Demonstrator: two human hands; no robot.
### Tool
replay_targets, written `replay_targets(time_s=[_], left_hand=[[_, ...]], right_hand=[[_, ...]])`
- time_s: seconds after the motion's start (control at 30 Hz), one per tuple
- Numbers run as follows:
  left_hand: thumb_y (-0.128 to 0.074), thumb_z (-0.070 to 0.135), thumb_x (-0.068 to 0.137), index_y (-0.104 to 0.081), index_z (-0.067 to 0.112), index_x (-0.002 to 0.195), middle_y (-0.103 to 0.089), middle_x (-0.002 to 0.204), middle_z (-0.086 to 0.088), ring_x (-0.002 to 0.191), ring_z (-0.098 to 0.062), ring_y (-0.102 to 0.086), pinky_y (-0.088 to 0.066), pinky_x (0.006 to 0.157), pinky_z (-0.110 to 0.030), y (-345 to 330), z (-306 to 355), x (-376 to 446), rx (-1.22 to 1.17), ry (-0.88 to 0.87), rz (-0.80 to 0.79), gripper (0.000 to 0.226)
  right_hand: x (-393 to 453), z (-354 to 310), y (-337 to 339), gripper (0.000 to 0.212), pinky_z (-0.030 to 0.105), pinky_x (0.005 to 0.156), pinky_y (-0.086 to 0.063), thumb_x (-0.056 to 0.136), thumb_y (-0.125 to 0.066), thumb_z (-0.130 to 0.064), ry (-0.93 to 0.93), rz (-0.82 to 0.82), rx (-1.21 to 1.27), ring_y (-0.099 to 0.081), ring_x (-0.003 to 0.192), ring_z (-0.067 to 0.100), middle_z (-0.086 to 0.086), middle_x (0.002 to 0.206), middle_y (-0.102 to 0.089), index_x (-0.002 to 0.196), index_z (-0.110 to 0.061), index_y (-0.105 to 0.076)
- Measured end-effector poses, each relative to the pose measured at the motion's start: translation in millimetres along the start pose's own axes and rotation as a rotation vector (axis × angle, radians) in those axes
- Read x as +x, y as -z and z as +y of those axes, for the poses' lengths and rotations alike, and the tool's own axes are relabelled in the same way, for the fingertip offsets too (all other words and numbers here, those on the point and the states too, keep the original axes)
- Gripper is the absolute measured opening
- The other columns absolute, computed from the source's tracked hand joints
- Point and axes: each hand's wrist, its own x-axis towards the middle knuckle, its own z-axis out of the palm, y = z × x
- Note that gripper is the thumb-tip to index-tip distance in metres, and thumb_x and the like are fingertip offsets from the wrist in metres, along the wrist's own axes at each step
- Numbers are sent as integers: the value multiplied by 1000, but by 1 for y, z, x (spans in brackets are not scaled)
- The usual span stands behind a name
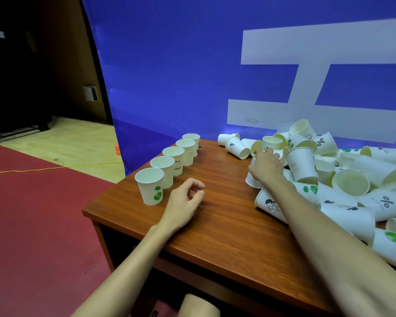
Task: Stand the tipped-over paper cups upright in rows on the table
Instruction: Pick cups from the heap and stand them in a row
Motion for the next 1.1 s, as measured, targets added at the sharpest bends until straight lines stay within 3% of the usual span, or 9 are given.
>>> replay_targets(time_s=[0.1,0.2,0.4,0.6,0.73,0.83,0.93,1.1], left_hand=[[-59,25,91,-62,29,95,-63,82,8,74,-13,-62,-54,68,-27,0,-3,1,-15,48,-37,6],[-59,22,91,-64,23,96,-67,91,-2,70,-6,-63,-48,63,-17,-1,-7,4,-80,127,-57,7],[-59,22,92,-63,22,99,-71,92,-5,70,-8,-63,-48,63,-22,-2,-15,10,-201,215,-40,9],[-57,32,94,-54,22,124,-71,103,2,85,-13,-69,-51,66,-22,-5,-19,15,-228,268,-12,32],[-55,38,95,-42,20,138,-70,106,4,88,-13,-70,-51,66,-25,-8,-21,20,-213,294,0,49],[-54,47,93,-31,21,145,-65,119,1,93,-12,-69,-51,65,-25,-9,-17,28,-240,360,-10,63],[-58,48,90,-22,19,151,-59,127,-3,100,-16,-67,-56,69,-27,-10,-12,35,-396,389,32,76],[-66,38,87,-11,24,153,-47,126,0,115,-21,-54,-53,92,-37,-14,-4,42,-509,379,76,87]], right_hand=[[0,-1,7,44,42,94,-39,85,-60,-21,38,10,57,-46,117,35,15,129,-47,128,-13,-53],[-6,-12,17,54,40,94,-41,83,-63,-22,122,59,213,-40,124,33,13,132,-44,136,-14,-51],[-39,-57,19,59,34,88,-44,77,-68,-25,243,216,574,-47,108,30,10,117,-41,132,-13,-52],[-74,-62,-9,52,23,83,-42,81,-73,-26,323,174,780,-52,99,18,6,120,-39,128,-13,-56],[-82,-43,-29,47,19,87,-48,80,-75,-25,185,84,983,-50,93,0,-1,121,-41,122,-18,-58],[-82,-42,-29,40,7,74,-47,82,-73,-25,5,-29,1199,-58,90,-4,-2,121,-47,118,-23,-57],[-80,-42,-33,39,18,76,-49,79,-74,-32,-72,-137,1270,-62,93,4,0,119,-58,114,-29,-56],[-80,-41,-35,53,37,89,-54,64,-74,-41,-68,-317,1258,-62,100,13,-7,111,-60,112,-30,-55]])
